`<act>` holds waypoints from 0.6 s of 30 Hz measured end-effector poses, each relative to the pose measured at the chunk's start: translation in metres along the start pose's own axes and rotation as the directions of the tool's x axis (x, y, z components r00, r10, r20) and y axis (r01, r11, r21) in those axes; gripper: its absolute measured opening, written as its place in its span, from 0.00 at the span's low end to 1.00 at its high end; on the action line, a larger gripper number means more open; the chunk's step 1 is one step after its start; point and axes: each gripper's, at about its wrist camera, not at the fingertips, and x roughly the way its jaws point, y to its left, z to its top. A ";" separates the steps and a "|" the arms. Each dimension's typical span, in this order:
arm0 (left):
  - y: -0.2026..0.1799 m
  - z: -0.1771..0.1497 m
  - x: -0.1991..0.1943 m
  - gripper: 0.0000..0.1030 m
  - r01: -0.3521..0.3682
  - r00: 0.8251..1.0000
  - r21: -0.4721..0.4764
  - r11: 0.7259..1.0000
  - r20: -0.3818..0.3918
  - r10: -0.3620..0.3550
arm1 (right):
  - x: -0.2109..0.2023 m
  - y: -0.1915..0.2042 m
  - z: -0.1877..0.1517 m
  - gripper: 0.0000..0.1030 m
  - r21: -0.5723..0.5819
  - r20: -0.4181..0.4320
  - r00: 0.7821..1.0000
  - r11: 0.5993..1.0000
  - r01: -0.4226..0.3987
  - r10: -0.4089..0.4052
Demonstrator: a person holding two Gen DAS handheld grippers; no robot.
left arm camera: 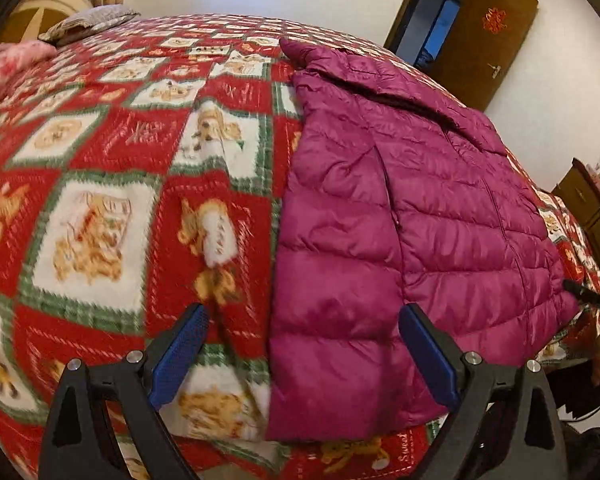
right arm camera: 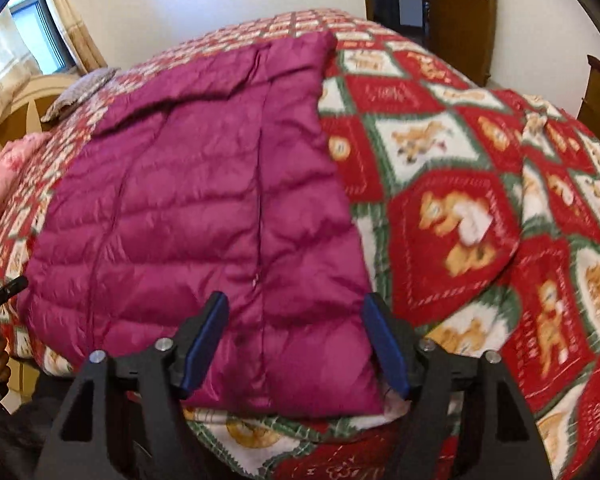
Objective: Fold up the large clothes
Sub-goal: 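Grasp the jacket hem with both grippers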
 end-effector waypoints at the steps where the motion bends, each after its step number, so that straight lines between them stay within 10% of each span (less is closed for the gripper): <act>1: -0.002 -0.002 -0.001 0.93 -0.006 1.000 0.014 1.000 0.015 0.006 | 0.001 0.000 -0.004 0.72 -0.003 -0.009 1.000 1.000 -0.001 0.001; 18: -0.018 -0.007 0.001 0.91 0.098 0.995 0.072 0.993 -0.023 -0.096 | 0.001 0.014 -0.010 0.64 -0.087 -0.020 0.999 0.996 0.027 -0.029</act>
